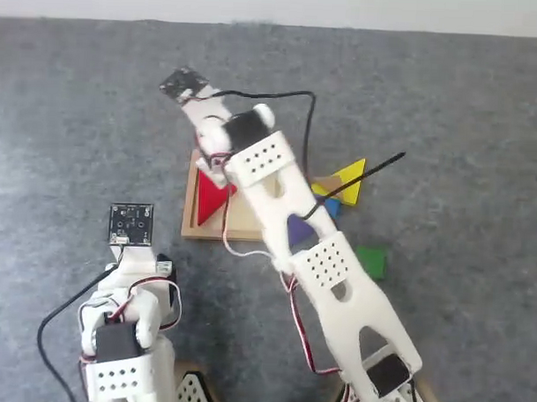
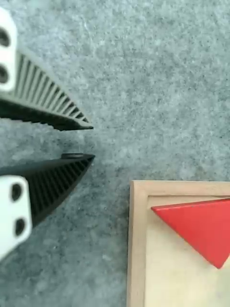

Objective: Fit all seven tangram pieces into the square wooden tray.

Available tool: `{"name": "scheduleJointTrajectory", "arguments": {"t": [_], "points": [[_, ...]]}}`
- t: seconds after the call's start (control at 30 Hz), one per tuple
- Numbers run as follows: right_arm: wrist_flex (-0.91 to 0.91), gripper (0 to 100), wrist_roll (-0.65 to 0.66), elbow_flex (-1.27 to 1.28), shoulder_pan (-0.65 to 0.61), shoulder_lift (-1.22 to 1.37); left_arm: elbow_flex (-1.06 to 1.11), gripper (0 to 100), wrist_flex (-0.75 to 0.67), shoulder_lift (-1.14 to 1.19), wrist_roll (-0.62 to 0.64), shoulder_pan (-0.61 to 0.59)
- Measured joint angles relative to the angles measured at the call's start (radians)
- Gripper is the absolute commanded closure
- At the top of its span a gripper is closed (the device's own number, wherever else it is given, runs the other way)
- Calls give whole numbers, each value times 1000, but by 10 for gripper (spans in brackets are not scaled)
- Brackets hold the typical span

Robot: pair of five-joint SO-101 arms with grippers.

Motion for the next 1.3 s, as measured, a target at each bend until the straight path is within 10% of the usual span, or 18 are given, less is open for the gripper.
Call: {"name": "scheduleJointTrajectory", "arguments": {"t": [0.83, 1.3], "points": [[3, 926, 46, -46, -81, 137, 0, 920, 0, 0, 0, 0], [3, 924, -15, 284, 201, -333, 0, 920, 0, 0, 0, 0]]}}
